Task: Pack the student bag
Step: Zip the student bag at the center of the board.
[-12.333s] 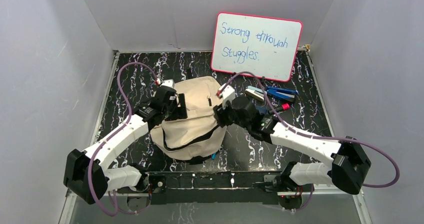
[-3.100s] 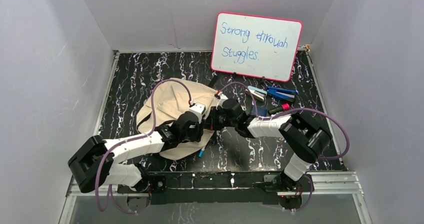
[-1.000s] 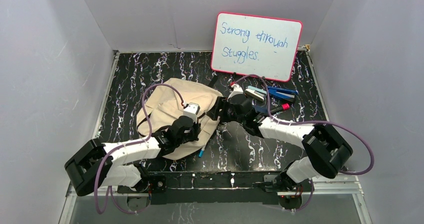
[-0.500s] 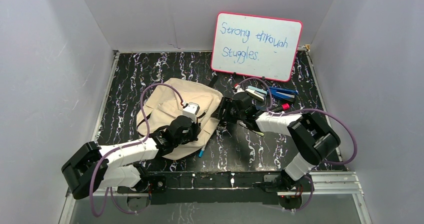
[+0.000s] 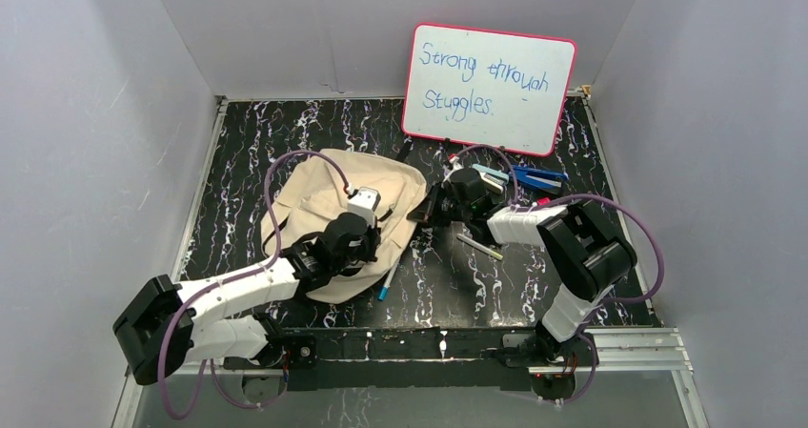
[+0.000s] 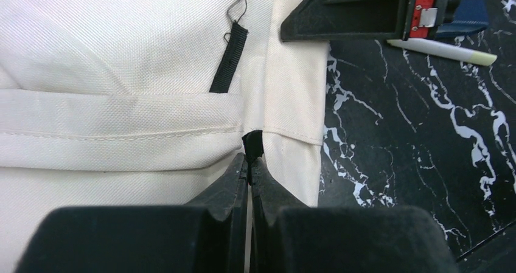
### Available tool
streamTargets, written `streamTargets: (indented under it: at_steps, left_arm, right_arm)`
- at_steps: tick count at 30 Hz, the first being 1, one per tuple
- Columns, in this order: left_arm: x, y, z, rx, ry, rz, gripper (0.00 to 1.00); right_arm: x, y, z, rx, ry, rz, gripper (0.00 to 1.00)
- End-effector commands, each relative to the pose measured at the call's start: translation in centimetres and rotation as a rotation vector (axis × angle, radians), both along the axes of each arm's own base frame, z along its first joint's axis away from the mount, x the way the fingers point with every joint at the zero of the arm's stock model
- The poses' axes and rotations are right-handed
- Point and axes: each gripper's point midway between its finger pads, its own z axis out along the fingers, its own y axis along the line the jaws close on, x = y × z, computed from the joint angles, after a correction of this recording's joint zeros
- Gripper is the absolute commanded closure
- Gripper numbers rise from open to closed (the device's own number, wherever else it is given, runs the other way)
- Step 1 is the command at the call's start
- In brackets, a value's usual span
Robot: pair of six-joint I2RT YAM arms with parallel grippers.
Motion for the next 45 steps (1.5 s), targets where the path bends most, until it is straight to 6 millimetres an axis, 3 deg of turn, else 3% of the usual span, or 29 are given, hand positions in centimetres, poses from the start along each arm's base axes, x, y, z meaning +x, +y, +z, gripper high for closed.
streamTargets:
  at_steps: [1,14,18,25,26,29,33,35,38,41,45]
  left_arm:
    - [0.8,0.8,3.1,0.023,-0.045,0.042,1.00]
    - [-1.4,2.9,4.1,0.060,0.027,0.037,1.00]
    - [-1.7,3.3,4.6,0.059,0.029,0.044,1.00]
    - [-2.4,2.7,5.6,0.036,0.043,-0.002,1.00]
    - [-2.6,2.3,5.8,0.024,0.049,-0.027,1.00]
    - [-3.1,1.6,6.1,0.006,0.061,-0.080,1.00]
    - [-2.8,1.4,6.2,0.008,0.048,-0.078,1.00]
    - [-2.4,1.4,6.2,0.013,0.037,-0.068,1.00]
    - [-1.8,1.3,6.3,0.024,0.021,-0.050,1.00]
    - [-1.3,1.0,6.4,0.032,0.010,-0.051,1.00]
    - [-1.1,0.8,6.4,0.040,0.006,-0.056,1.00]
  right_arm:
    - [4.8,-0.6,5.1,0.044,-0.176,-0.059,1.00]
    - [11.2,-3.0,5.3,0.033,-0.202,-0.108,1.00]
    - [14.0,-3.5,5.3,0.003,-0.240,-0.087,1.00]
    - [18.8,-2.3,5.4,-0.076,-0.334,0.068,1.00]
    - [19.4,-2.1,5.5,-0.089,-0.348,0.087,0.96]
    - [19.8,-2.2,6.5,-0.107,-0.370,0.092,0.62]
    - [17.3,-3.5,8.3,-0.090,-0.349,0.029,0.48]
    - [14.7,-4.2,9.2,-0.047,-0.306,0.003,0.46]
    - [9.5,-4.3,8.3,0.059,-0.173,-0.033,0.44]
    - [4.9,-2.7,8.5,0.119,-0.116,-0.046,0.43]
    - [0.4,0.2,9.5,0.196,-0.106,-0.082,0.39]
